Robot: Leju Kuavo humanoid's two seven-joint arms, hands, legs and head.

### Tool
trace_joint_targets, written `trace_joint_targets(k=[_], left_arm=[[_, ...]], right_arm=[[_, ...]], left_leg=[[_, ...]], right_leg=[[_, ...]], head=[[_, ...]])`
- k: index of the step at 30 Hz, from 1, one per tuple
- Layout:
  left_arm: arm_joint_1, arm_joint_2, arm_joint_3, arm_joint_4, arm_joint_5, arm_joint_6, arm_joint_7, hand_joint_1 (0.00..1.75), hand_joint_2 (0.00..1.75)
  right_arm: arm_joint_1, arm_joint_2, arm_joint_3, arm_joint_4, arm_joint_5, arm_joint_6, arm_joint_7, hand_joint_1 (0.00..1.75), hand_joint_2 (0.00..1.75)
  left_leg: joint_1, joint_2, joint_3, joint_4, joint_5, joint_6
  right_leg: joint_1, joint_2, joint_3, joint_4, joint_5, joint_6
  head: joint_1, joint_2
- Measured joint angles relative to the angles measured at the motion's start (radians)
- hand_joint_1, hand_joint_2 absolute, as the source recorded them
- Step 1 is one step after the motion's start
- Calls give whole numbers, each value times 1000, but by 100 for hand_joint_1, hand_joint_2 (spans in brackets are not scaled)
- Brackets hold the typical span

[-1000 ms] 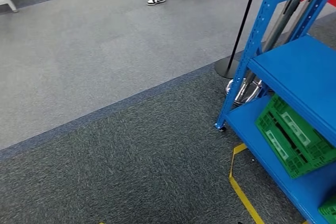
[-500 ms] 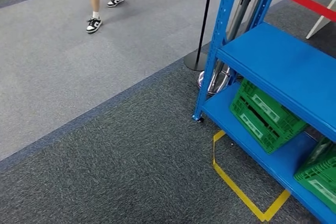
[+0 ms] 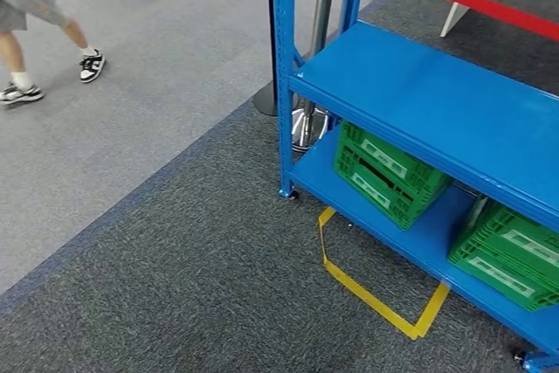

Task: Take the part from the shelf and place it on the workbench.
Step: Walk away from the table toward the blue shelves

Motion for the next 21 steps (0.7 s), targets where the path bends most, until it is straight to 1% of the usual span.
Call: trace_joint_targets(k=[1,2,3,4,5,6,7,8,9,10,11,12,13,14,15,16,17,18,19,20,21], left_arm=[[0,1,0,0,0,0,-1,0,0],[0,2,1,0,0,1,-3,0,0],[-1,2,2,0,2,2,-6,0,0],[-2,3,4,0,5,4,-10,0,0],[-4,4,6,0,9,6,-14,0,0],[-6,4,9,0,14,9,-18,0,0],[-7,4,13,0,18,11,-22,0,0],[-7,4,18,0,19,13,-25,0,0],[-7,4,21,0,15,14,-28,0,0],[-6,4,23,0,9,15,-29,0,0],[-4,4,24,0,1,15,-29,0,0],[-2,5,24,0,-7,15,-29,0,0],[-1,5,25,0,-14,15,-28,0,0],[-2,5,25,0,-19,16,-27,0,0],[-2,4,24,0,-23,18,-28,0,0],[-3,4,25,0,-25,20,-28,0,0],[-3,4,25,0,-27,24,-28,0,0],[-3,4,25,0,-28,29,-29,0,0],[-3,5,25,0,-28,33,-29,0,0],[-4,5,26,0,-28,36,-29,0,0],[-6,5,26,0,-28,39,-29,0,0]], right_arm=[[0,0,0,0,-1,-2,-1,0,0],[-1,1,0,0,-1,-4,-2,0,0],[-2,1,0,0,-2,-6,-4,0,0],[-3,2,0,0,-2,-8,-6,0,0],[-2,2,0,0,-3,-10,-8,0,0],[0,2,0,0,-4,-12,-10,0,0],[1,3,0,0,-6,-13,-9,0,0],[1,3,-1,0,-8,-14,-4,0,0],[-1,3,-2,0,-12,-14,6,0,0],[-3,3,-3,0,-16,-13,18,0,0],[-5,3,-4,0,-19,-12,30,0,0],[-6,3,-4,0,-21,-12,38,0,0],[-4,3,-5,0,-23,-12,42,0,0],[-2,3,-5,0,-24,-13,43,0,0],[0,3,-5,0,-25,-16,41,0,0],[1,3,-5,0,-26,-22,37,0,0],[-1,4,-5,0,-26,-31,31,0,0],[-2,4,-5,0,-27,-41,24,0,0],[-3,5,-5,0,-27,-50,18,0,0],[-3,6,-5,0,-28,-58,14,0,0],[-2,6,-5,0,-28,-63,11,0,0]], left_leg=[[-1,-21,28,-71,41,6],[-1,-44,53,-135,70,10],[-1,-63,71,-180,82,13],[-2,-76,80,-204,84,14],[-3,-73,82,-211,81,16],[-3,-64,84,-218,81,19],[-3,-52,87,-225,85,24],[-2,-39,89,-232,89,28],[0,-24,92,-239,92,32],[-1,-8,93,-241,92,35],[-1,8,93,-241,91,36],[-1,24,92,-241,90,36],[-1,40,93,-241,89,36],[0,54,94,-240,87,34],[2,67,95,-239,85,31],[3,79,98,-237,81,26],[2,90,100,-234,77,19],[0,99,102,-231,72,13],[-3,107,105,-229,69,8],[-4,114,108,-228,68,4],[-3,121,112,-229,66,1]], right_leg=[[0,14,2,0,0,0],[1,27,2,2,0,1],[0,38,-1,3,1,4],[-1,48,-6,4,2,8],[-3,59,-11,4,5,14],[-5,65,-18,3,6,20],[-5,50,-24,7,3,25],[-4,25,-36,25,-10,29],[-3,-5,-57,63,-33,32],[-2,-37,-85,119,-63,35],[-3,-51,-119,186,-93,39],[-6,-58,-147,242,-112,43],[-9,-63,-161,269,-114,47],[-13,-68,-155,259,-98,51],[-16,-77,-129,210,-67,55],[-19,-96,-91,139,-36,60],[-19,-117,-54,75,-15,60],[-18,-131,-28,29,-4,56],[-16,-139,-14,8,-3,51],[-13,-134,-12,7,-6,42],[-12,-123,-13,7,-6,35]], head=[[0,0],[0,0],[0,0],[0,0],[0,0],[0,0],[1,0],[3,0],[6,0],[8,0],[10,0],[10,0],[10,0],[10,0],[10,0],[10,0],[11,0],[11,0],[10,0],[10,0],[8,0]])
